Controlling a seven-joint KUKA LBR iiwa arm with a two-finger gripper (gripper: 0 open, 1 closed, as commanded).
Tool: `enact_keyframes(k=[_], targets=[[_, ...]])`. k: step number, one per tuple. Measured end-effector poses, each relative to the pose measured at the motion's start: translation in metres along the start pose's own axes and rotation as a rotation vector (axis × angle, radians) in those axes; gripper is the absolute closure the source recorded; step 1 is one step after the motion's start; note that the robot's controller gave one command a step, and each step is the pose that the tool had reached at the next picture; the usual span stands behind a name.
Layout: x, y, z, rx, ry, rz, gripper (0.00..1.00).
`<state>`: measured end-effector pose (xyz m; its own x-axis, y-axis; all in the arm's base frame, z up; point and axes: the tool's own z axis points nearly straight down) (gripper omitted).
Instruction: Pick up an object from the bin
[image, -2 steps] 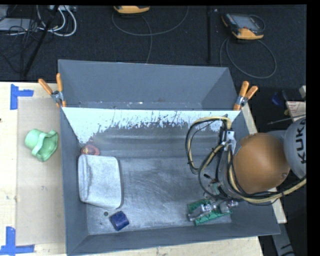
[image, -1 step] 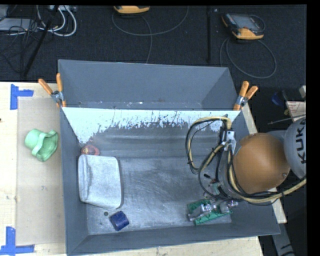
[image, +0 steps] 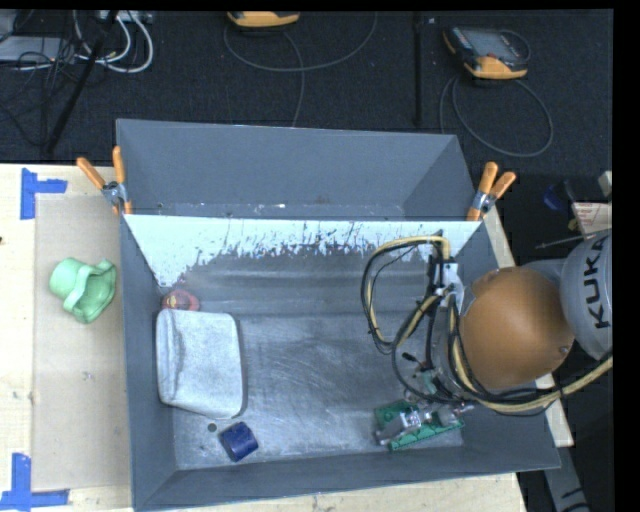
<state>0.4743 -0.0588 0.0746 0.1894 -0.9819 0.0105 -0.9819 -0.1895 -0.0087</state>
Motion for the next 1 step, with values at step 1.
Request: enact_keyframes(k=[1], targets=[[0.0172,-0.0066,0.0019,0.006,-0.027,-0.081,1.0]])
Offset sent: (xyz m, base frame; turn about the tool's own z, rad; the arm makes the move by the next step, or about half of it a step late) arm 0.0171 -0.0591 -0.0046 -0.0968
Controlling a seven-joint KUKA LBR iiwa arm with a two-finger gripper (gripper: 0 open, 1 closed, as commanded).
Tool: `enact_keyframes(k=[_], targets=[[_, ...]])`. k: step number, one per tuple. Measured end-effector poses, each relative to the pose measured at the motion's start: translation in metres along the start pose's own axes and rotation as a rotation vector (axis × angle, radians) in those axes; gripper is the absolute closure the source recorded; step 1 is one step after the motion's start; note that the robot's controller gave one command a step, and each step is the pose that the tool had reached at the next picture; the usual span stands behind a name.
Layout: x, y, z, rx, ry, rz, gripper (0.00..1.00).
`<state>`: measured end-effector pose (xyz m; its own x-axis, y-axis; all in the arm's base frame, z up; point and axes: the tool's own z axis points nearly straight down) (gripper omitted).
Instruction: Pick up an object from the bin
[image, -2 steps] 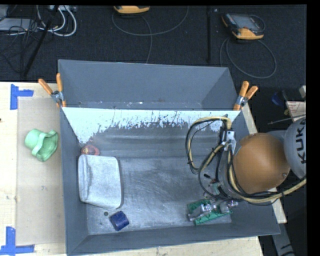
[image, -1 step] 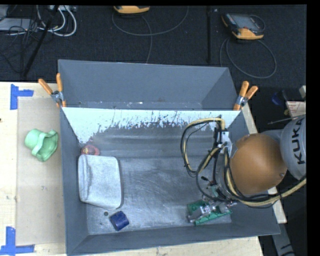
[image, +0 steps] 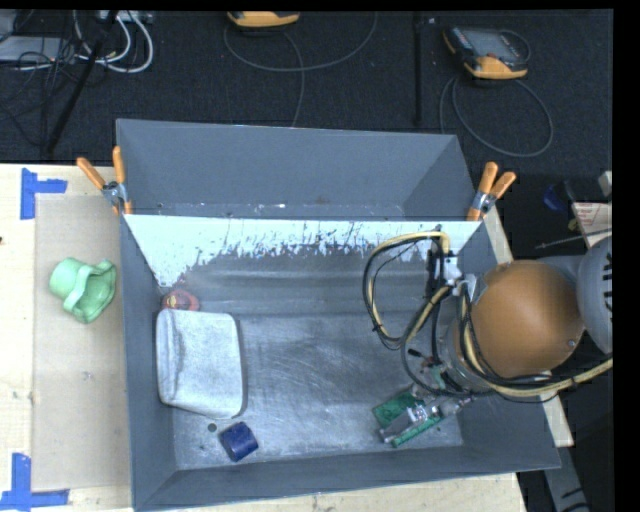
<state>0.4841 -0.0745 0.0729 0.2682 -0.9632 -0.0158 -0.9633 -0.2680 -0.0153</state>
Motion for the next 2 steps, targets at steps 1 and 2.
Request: enact_keyframes(k=[1,2], targets=[[-0.008,-0.007,-0.059,-0.012,0.014,-0.033,1.0],[-0.008,-0.006,0.001,-0.018,0.017,-0.093,1.0]])
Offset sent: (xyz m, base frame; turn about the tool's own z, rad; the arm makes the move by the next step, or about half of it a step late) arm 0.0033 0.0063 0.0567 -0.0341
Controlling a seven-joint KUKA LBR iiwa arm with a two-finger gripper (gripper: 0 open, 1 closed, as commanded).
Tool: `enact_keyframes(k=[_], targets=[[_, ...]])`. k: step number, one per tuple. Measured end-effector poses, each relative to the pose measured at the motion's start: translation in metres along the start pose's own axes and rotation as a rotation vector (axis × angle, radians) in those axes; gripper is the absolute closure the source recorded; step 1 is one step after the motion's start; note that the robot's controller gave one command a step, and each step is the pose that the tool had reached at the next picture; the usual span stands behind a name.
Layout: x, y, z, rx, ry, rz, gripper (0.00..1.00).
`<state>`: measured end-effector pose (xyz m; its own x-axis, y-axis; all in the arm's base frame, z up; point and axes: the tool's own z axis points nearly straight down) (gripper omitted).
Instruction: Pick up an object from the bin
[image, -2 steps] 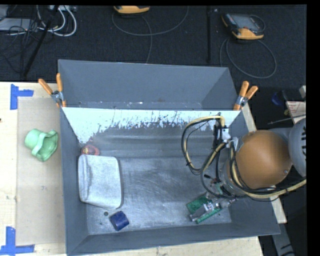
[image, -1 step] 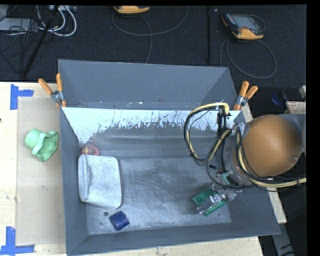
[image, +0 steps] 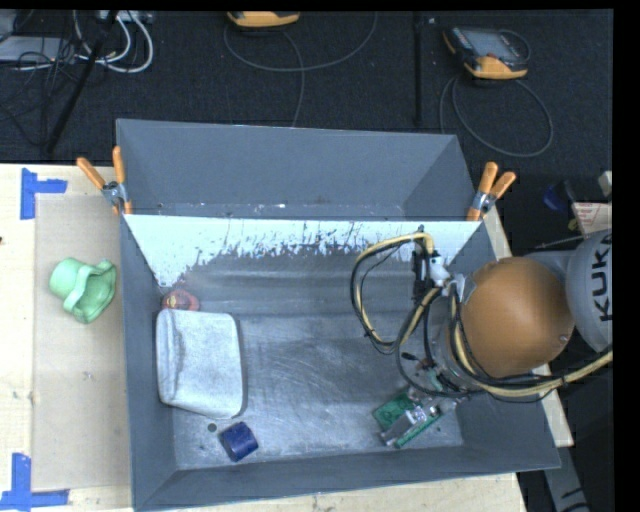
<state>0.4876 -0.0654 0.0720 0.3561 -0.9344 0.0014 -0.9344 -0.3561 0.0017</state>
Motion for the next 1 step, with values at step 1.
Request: enact_keyframes(k=[1], targets=[[0.0146,-0.0098,-0.003,0.023,-0.012,-0.022,1.0]])
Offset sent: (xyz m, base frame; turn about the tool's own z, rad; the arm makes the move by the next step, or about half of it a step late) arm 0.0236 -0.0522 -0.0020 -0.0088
